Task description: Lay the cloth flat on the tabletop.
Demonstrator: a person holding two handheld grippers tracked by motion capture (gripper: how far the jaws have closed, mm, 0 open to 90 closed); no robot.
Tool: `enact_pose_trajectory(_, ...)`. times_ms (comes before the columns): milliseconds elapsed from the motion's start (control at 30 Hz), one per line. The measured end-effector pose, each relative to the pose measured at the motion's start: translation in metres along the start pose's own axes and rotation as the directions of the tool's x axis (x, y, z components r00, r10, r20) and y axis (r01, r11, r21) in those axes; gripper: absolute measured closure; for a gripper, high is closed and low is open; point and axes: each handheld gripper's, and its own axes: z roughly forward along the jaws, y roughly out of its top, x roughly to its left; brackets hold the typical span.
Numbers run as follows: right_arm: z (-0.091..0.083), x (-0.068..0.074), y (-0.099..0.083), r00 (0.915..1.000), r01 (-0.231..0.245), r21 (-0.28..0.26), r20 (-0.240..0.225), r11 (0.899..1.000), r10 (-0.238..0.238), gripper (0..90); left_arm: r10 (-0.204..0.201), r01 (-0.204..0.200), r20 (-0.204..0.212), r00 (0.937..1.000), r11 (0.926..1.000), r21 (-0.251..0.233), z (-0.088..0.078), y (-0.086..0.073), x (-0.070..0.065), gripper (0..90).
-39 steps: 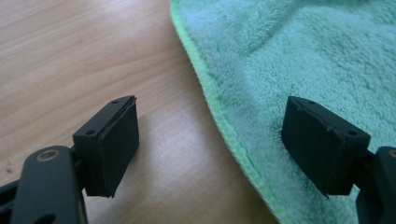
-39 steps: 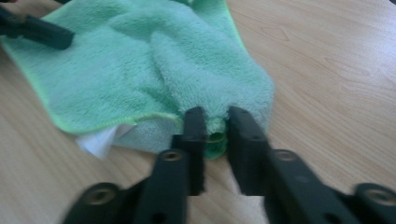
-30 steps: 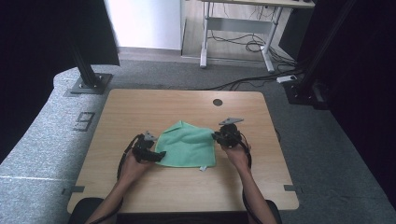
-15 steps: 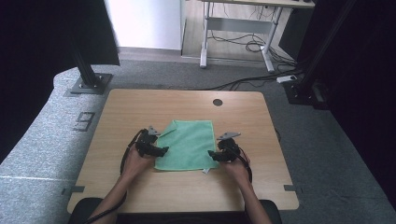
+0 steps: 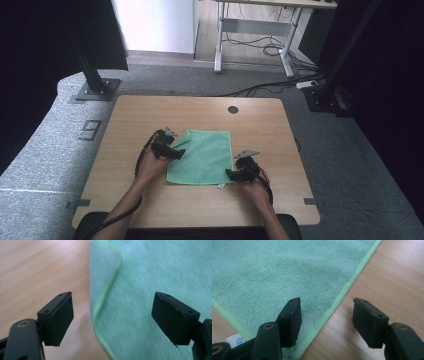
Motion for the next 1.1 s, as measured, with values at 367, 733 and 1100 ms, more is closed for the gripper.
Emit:
enact_pose_trajectory(367,-0.005,0.001,-0.006,1.0000,0.003,0.002,-0.005,1.000,-0.003,37.3,-0.043,0.046,-0.098,0.9943,0.9986,0.028,0.033,0.017,0.030,18.3)
enact_pose_trajectory(733,-0.005,0.000,-0.007,0.9999,0.009,-0.008,-0.010,1.000,-0.009,36.5,-0.138,0.142,-0.148,0.9793,0.9898,0.016,0.019,0.010,0.061,18.8)
enact_pose_trajectory(1100,-0.003,-0.003,-0.008,1.0000,-0.006,-0.015,0.004,1.000,0.006,27.5,-0.022,0.023,0.014,0.9997,0.9988,-0.044,-0.027,-0.037,-0.005,15.8)
